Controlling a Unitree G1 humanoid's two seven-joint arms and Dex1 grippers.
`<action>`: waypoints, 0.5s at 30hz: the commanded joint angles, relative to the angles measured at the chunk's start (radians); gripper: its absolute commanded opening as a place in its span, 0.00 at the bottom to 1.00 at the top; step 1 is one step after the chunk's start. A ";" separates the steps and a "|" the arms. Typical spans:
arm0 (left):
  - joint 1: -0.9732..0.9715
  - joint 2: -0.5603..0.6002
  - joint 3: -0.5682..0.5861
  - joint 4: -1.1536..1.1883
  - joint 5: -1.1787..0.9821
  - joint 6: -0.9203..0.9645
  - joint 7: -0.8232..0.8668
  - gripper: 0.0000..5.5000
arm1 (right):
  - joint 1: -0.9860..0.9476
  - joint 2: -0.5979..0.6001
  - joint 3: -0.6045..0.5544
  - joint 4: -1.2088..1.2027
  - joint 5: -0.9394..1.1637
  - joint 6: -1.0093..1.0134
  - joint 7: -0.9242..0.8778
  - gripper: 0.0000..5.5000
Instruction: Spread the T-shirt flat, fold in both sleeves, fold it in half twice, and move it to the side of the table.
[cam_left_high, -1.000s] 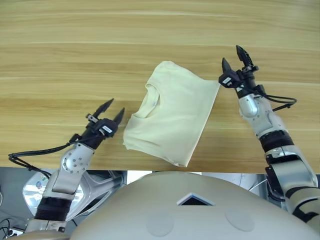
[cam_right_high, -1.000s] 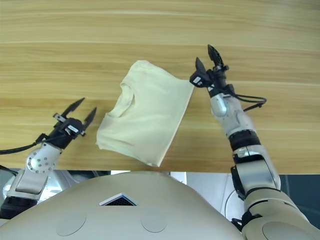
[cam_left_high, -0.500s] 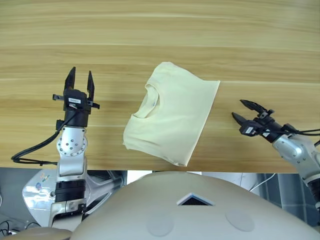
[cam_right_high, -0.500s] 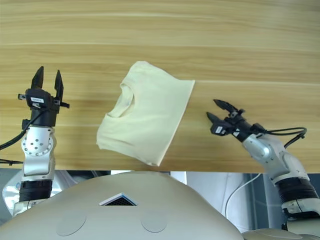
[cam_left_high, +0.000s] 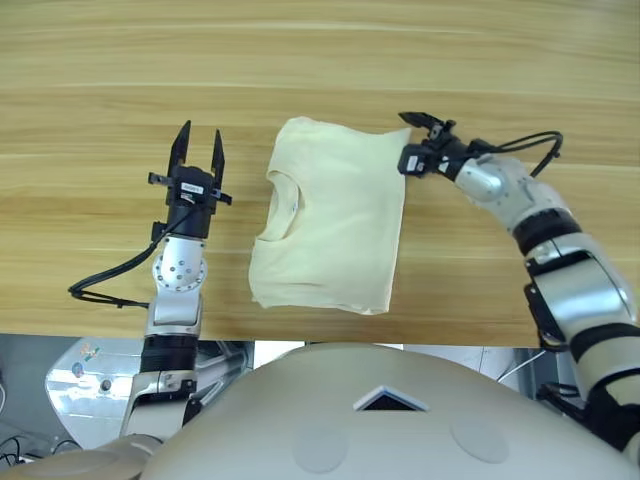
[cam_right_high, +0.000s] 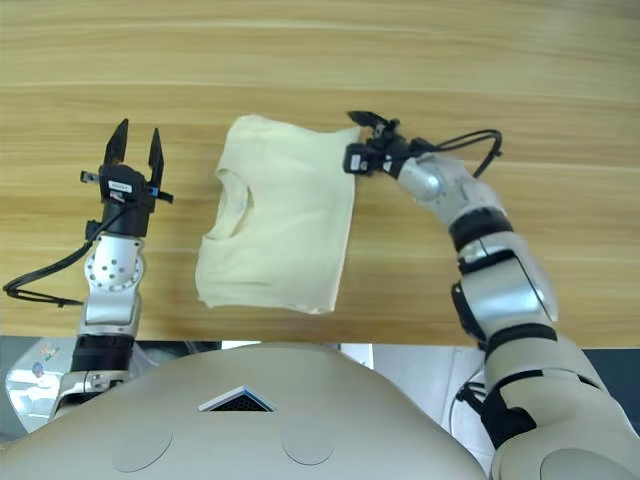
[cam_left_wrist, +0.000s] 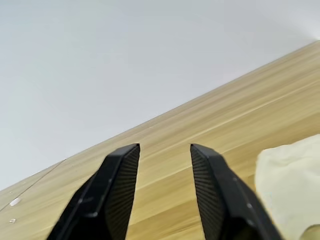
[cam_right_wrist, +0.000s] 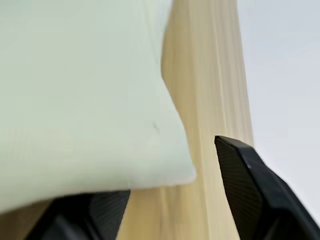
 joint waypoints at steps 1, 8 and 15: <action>-0.032 0.015 -0.017 0.061 0.027 -0.025 -0.005 0.34 | -0.098 0.105 -0.047 0.140 0.041 0.093 -0.098 0.51; -0.028 0.069 -0.039 0.139 0.107 -0.085 0.003 0.34 | -0.060 0.095 -0.149 0.209 0.124 0.146 -0.223 0.51; -0.098 0.157 -0.087 0.287 0.326 -0.034 0.103 0.44 | 0.233 -0.163 -0.306 -0.026 0.223 -0.006 -0.361 0.51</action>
